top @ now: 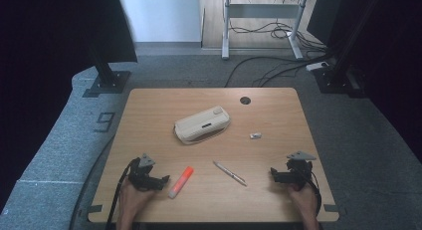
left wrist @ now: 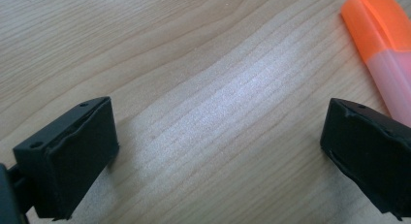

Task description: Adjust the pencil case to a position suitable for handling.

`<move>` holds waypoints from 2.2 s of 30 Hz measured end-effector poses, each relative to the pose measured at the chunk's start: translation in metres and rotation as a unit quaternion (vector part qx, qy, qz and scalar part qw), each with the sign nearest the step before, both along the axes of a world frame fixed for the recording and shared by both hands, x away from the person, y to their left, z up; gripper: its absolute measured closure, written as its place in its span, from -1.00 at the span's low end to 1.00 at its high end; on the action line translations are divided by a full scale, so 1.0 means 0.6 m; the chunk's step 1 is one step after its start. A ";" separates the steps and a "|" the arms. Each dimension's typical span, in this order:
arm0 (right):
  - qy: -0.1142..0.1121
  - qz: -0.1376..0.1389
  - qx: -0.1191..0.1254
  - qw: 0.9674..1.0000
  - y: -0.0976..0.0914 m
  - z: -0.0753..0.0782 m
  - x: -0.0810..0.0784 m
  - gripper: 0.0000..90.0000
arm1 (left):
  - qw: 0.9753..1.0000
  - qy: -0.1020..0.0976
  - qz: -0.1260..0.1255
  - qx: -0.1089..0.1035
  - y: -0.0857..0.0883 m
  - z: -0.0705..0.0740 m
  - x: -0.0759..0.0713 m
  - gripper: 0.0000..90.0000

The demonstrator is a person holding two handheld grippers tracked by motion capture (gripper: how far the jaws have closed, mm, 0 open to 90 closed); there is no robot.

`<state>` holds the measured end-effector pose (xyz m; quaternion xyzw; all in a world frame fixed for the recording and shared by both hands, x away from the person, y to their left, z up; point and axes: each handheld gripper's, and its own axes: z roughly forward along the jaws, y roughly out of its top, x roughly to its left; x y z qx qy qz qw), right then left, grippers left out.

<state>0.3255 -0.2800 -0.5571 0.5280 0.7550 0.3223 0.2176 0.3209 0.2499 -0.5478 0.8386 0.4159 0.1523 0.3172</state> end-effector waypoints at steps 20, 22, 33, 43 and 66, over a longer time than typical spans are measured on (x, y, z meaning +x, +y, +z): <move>0.000 -0.001 0.000 1.000 0.000 0.000 -0.001 -1.00 | 0.999 0.002 -0.044 -0.030 -0.027 0.049 0.045 -1.00; 0.000 -0.001 0.000 1.000 0.000 0.000 -0.001 -1.00 | 0.998 0.004 -0.048 -0.034 -0.032 0.056 0.054 -1.00; 0.000 -0.001 0.000 1.000 0.000 0.000 -0.001 -1.00 | 0.996 0.000 -0.082 -0.021 -0.067 0.091 0.102 -0.97; 0.000 -0.001 0.000 1.000 0.000 0.000 -0.001 -1.00 | 0.993 0.008 -0.113 -0.015 -0.107 0.112 0.152 -0.95; 0.000 -0.001 0.000 1.000 0.000 0.000 -0.001 -1.00 | 0.990 0.036 -0.138 -0.001 -0.171 0.095 0.255 -0.45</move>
